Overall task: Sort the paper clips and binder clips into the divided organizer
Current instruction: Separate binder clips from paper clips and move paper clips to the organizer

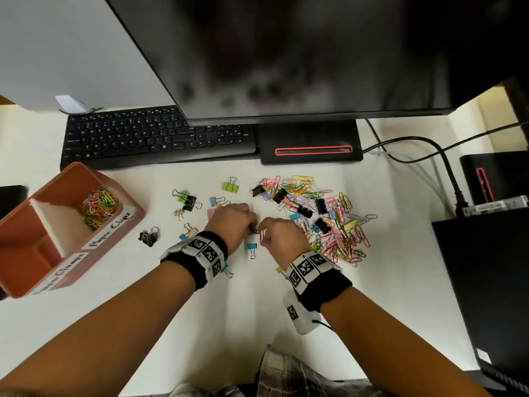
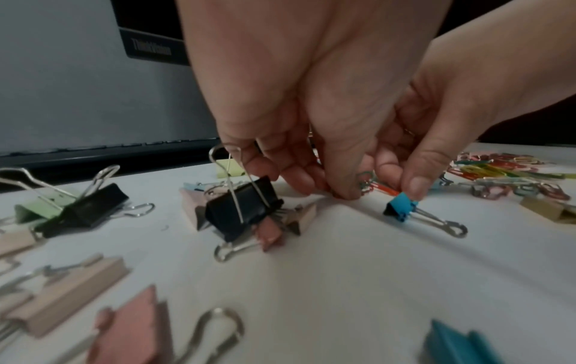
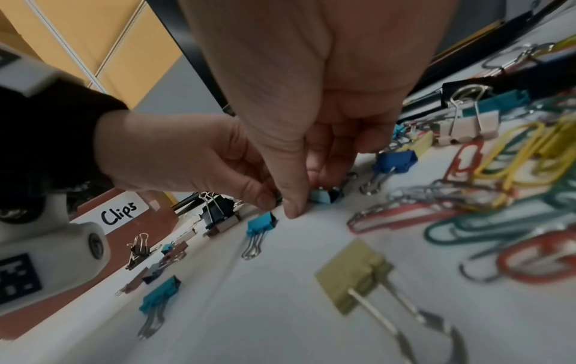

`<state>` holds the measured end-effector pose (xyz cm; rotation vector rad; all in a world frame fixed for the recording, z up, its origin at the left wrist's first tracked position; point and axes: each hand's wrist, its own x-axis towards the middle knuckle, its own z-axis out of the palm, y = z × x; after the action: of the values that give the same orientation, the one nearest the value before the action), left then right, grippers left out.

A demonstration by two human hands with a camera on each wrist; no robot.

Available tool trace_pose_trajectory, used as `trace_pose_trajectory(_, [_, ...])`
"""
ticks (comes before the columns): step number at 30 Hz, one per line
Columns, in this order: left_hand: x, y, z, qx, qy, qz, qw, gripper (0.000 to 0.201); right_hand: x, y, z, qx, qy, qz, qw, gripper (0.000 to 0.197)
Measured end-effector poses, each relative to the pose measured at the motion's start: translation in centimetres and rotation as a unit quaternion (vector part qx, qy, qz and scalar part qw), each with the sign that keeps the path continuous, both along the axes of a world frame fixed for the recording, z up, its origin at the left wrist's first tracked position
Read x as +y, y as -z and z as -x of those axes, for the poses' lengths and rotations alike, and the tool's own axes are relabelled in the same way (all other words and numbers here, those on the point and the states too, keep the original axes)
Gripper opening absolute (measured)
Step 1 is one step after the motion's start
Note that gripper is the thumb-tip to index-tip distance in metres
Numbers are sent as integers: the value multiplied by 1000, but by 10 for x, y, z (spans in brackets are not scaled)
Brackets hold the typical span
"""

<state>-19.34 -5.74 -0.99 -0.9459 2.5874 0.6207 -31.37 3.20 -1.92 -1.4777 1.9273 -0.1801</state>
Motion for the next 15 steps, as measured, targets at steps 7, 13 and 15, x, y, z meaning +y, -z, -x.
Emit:
trace_pose_trajectory(7, [0,4,-4,-5,-17,-9,1000,8,4,-5,17,5,-37,-20,999,13])
trace_pose_trajectory(13, [7,7,-8,24,-60,-43,997,12,-3,-36,46,-72,40,82,993,12])
trace_pose_trajectory(15, [8,5,-8,34,-78,-50,995,15,-19,-47,66,-32,80,109,990,8])
